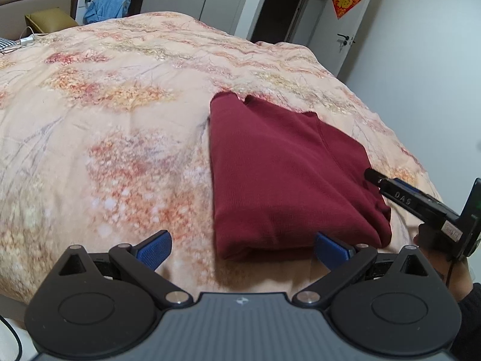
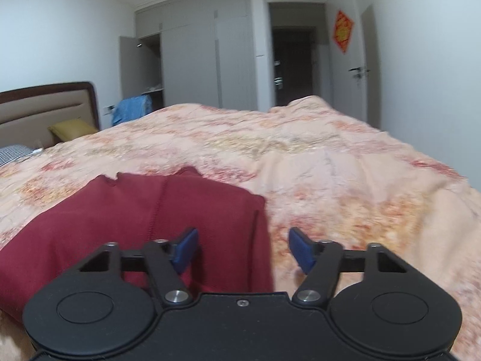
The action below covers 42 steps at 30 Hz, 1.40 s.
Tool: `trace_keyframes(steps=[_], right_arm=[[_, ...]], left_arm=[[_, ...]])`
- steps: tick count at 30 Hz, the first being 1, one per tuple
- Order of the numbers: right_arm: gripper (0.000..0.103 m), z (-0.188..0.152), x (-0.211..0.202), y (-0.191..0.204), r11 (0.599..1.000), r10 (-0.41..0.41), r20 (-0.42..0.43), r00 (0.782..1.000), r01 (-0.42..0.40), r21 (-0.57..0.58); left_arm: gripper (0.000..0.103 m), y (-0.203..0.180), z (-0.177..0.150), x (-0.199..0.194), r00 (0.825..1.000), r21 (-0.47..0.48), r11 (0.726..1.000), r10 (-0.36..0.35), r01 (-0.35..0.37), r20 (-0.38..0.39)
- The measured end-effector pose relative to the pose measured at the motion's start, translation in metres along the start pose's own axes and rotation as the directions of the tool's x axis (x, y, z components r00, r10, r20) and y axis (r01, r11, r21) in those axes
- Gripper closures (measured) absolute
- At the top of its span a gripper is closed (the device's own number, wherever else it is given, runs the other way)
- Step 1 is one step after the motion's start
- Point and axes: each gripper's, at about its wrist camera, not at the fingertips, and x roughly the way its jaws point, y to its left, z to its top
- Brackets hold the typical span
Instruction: Fold small clothes
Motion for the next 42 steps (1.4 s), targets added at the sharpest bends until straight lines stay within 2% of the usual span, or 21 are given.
trace_keyframes(steps=[1,3,7,8,12,18,24,28,31,34,36,38,42], right_arm=[[0.052,0.000,0.003,0.001,1.000,0.012,-0.010,1.000,-0.012,-0.004],[0.058,0.000,0.008,0.002,1.000,0.024,-0.020,1.000,-0.024,-0.011],[0.093,0.001,0.011,0.007,0.997,0.031,-0.010,0.999,-0.032,-0.064],[0.096,0.003,0.011,0.010,0.996,0.023,-0.002,1.000,-0.023,-0.088],[0.098,0.011,0.011,0.011,0.986,-0.011,0.066,0.998,0.022,-0.168],[0.098,0.001,0.031,0.000,0.992,-0.043,0.015,0.999,0.045,-0.116],[0.098,-0.006,0.027,-0.002,0.993,-0.066,0.028,0.997,0.068,-0.093],[0.098,-0.008,0.020,-0.008,0.995,-0.087,0.027,0.996,0.088,-0.038],[0.093,-0.006,0.017,-0.014,0.997,-0.077,0.018,0.997,0.077,0.011],[0.073,-0.001,0.009,-0.017,0.994,-0.095,0.004,0.995,0.094,0.054],[0.064,0.002,-0.002,-0.017,0.993,-0.080,0.015,0.997,0.078,0.089],[0.035,0.001,-0.013,-0.011,0.994,-0.048,0.026,0.999,0.045,0.095],[0.020,-0.009,-0.024,0.008,0.999,0.030,0.012,0.999,-0.030,0.033]], left_arm=[[0.000,0.000,0.003,0.001,1.000,-0.001,1.000,0.004,-0.004,0.002],[0.000,0.001,0.009,0.003,1.000,-0.003,1.000,0.018,-0.018,0.009],[0.000,0.005,0.023,0.010,0.999,-0.020,0.999,0.043,-0.043,0.022],[0.000,0.006,0.026,0.012,0.999,-0.026,0.999,0.045,-0.045,0.026],[0.000,0.008,0.033,0.025,0.998,-0.041,0.997,0.064,-0.063,0.023],[0.000,0.009,0.030,0.045,0.998,-0.055,0.997,0.060,-0.061,-0.015],[0.000,0.013,0.021,0.053,0.999,-0.080,0.996,0.042,-0.043,-0.016],[0.000,0.012,0.017,0.055,1.000,-0.080,0.996,0.026,-0.027,-0.014],[0.000,0.006,0.013,0.060,1.000,-0.054,0.998,0.026,-0.027,-0.015],[0.000,0.003,0.010,0.062,1.000,-0.047,0.998,0.029,-0.029,-0.005],[0.000,0.004,0.009,0.062,1.000,-0.048,0.999,0.022,-0.022,-0.001],[0.000,0.006,0.008,0.061,1.000,-0.051,0.999,0.011,-0.011,0.002],[0.000,0.008,0.008,0.061,1.000,-0.055,0.998,0.005,-0.005,0.003]])
